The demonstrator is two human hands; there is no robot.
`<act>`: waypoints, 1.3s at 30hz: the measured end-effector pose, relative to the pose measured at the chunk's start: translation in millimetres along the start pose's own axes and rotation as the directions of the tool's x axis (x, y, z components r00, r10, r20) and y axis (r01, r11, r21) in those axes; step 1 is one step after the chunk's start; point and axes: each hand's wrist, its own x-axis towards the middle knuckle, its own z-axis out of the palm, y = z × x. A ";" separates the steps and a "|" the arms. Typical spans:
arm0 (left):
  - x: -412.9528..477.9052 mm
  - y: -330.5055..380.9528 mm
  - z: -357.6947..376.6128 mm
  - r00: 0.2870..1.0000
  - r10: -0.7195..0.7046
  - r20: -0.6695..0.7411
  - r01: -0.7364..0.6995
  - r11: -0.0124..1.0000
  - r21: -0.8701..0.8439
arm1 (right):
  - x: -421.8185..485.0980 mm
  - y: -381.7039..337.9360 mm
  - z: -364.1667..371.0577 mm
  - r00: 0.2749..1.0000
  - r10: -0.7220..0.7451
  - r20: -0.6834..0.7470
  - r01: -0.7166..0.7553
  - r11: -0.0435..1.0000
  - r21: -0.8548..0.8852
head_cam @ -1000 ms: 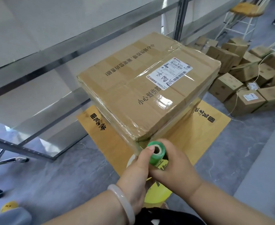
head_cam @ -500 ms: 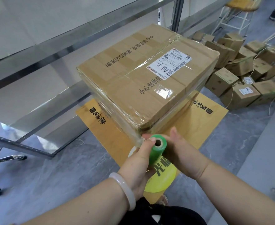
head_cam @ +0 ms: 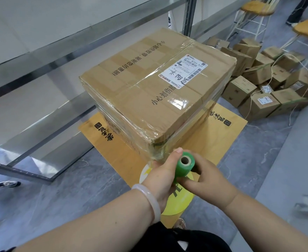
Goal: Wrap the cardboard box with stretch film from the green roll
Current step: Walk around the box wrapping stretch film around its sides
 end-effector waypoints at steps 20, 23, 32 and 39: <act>34.4 -7.5 54.6 1.000 0.019 0.014 -0.016 0.972 -0.235 | 59.6 27.3 -46.5 0.987 -0.078 -0.137 0.024 0.934 -0.357; 43.6 -1.7 72.8 0.993 0.003 -0.116 -0.040 0.947 -0.320 | 75.9 37.7 -54.2 0.995 -0.074 -0.072 0.036 0.905 -0.425; 67.0 2.7 97.7 0.944 -0.010 -0.330 -0.142 0.891 -0.432 | 94.5 49.3 -88.4 0.982 0.042 0.184 0.006 0.967 -0.255; 85.6 2.1 128.7 0.937 -0.037 -0.347 -0.182 0.798 -0.575 | 110.0 54.2 -100.6 0.994 0.062 0.086 -0.022 0.915 -0.402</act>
